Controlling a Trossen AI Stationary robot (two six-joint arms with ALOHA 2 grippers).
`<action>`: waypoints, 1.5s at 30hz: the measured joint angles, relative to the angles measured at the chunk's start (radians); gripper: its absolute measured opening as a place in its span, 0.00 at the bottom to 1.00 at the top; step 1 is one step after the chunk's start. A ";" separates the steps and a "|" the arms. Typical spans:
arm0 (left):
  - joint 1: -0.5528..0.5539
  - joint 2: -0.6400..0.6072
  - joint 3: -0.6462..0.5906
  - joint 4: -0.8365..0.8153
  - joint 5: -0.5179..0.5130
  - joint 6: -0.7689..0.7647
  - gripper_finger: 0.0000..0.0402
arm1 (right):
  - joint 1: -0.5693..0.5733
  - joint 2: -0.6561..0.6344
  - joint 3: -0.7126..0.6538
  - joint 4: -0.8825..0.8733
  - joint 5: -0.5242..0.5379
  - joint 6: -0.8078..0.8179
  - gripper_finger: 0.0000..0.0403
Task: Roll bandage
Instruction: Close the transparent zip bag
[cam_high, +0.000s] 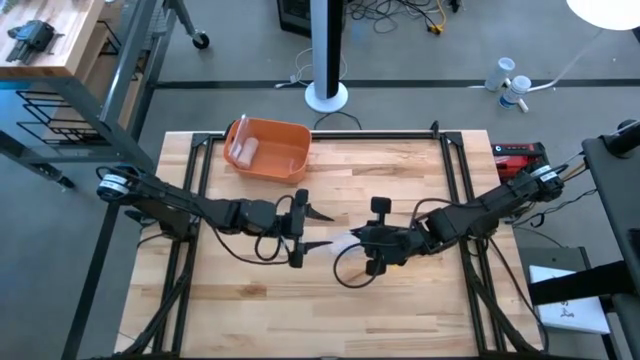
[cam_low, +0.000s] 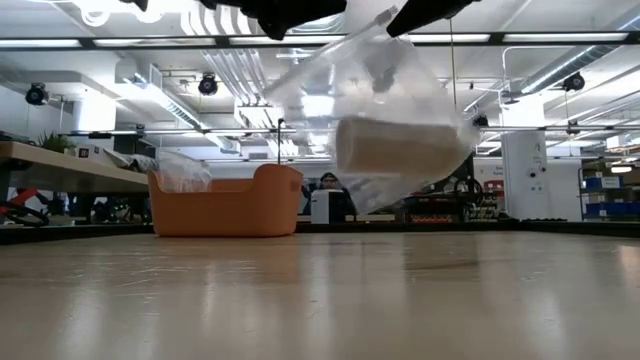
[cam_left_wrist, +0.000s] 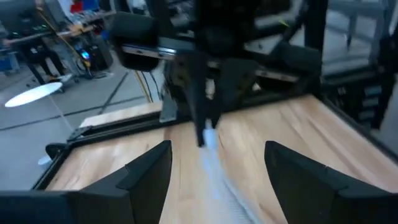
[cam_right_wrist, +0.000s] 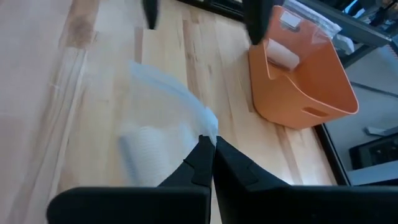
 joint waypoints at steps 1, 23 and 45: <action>0.005 0.000 -0.015 0.032 0.001 -0.014 0.61 | 0.000 0.000 0.000 0.007 0.000 0.000 0.00; 0.046 0.080 -0.038 0.070 0.086 -0.087 0.58 | -0.013 0.069 -0.002 0.175 -0.026 0.009 0.00; 0.046 0.080 -0.021 0.012 0.052 -0.093 0.01 | -0.011 0.069 -0.002 0.108 -0.025 0.121 0.00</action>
